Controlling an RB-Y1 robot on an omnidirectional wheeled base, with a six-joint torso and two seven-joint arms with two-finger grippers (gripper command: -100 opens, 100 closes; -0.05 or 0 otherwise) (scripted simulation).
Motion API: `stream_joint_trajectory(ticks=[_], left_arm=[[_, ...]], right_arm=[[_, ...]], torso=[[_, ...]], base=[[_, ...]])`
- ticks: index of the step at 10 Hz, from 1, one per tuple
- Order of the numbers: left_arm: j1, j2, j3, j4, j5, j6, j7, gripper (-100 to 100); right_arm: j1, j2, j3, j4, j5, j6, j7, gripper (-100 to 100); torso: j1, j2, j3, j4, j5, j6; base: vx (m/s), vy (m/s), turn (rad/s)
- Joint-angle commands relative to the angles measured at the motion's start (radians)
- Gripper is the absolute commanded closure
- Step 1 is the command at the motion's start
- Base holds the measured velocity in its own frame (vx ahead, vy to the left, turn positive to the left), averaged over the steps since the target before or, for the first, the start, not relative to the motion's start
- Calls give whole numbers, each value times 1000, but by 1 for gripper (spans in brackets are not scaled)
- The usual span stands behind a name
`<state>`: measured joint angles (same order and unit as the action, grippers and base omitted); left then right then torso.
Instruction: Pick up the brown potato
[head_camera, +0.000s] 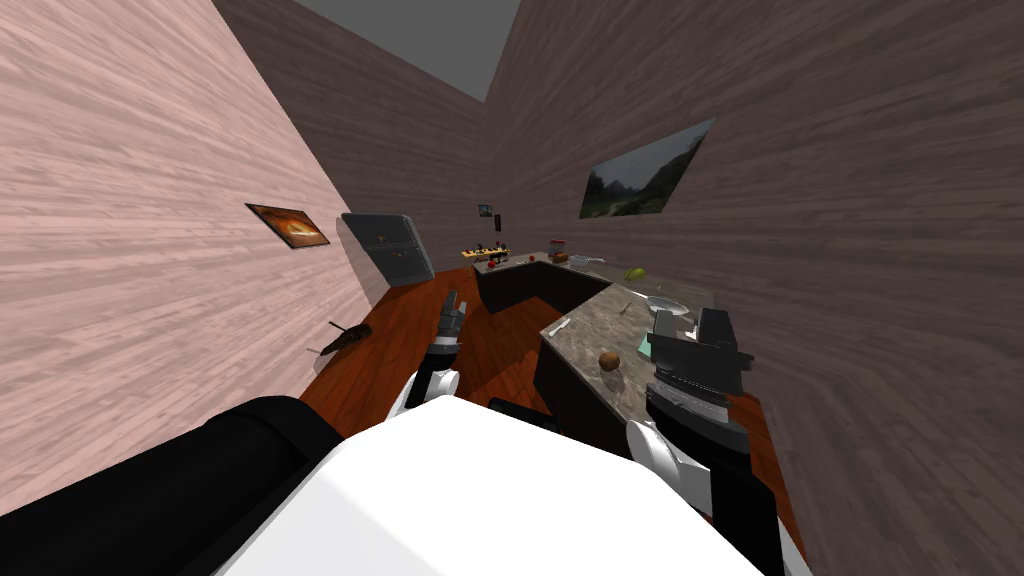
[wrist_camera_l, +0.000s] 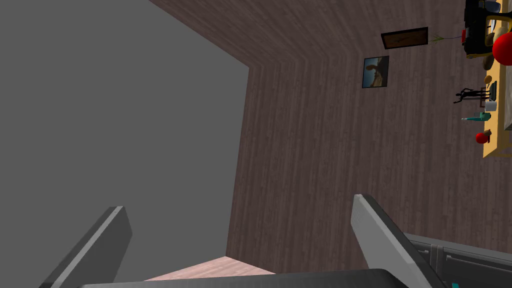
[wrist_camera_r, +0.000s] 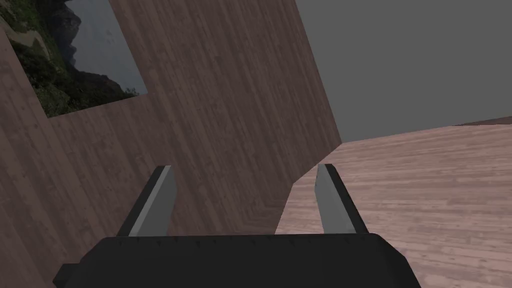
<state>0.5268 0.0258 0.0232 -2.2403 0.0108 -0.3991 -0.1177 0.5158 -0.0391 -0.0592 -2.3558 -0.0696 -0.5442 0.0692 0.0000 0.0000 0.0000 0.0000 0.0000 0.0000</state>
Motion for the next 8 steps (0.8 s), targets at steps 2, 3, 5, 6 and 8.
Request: stream_joint_trajectory(ticks=[2, 3, 5, 6, 8], left_arm=[[0, 0, 0, 0, 0, 0, 0, 0], [0, 0, 0, 0, 0, 0, 0, 0], [0, 0, 0, 0, 0, 0, 0, 0], [0, 0, 0, 0, 0, 0, 0, 0], [0, 0, 0, 0, 0, 0, 0, 0]], right_arm=[[34, -57, -11, 4, 71, 33, -5, -100], [51, -77, -17, 5, 103, 49, -7, -100], [70, -97, -23, 8, 144, 68, -9, -100], [92, -118, -30, 11, 181, 90, -12, -100], [116, -140, -37, 14, 229, 113, -14, -100]], torso=[[1, 0, 0, 0, 0, 0], [2, 0, 0, 0, 0, 0], [3, 0, 0, 0, 1, 0], [2, 0, 0, 0, 1, 0], [1, 1, 0, 0, 0, 0]], base=[[-6, 27, 5], [1, 42, 16], [-4, 43, 17], [-7, 29, 23], [-6, 21, 20]])
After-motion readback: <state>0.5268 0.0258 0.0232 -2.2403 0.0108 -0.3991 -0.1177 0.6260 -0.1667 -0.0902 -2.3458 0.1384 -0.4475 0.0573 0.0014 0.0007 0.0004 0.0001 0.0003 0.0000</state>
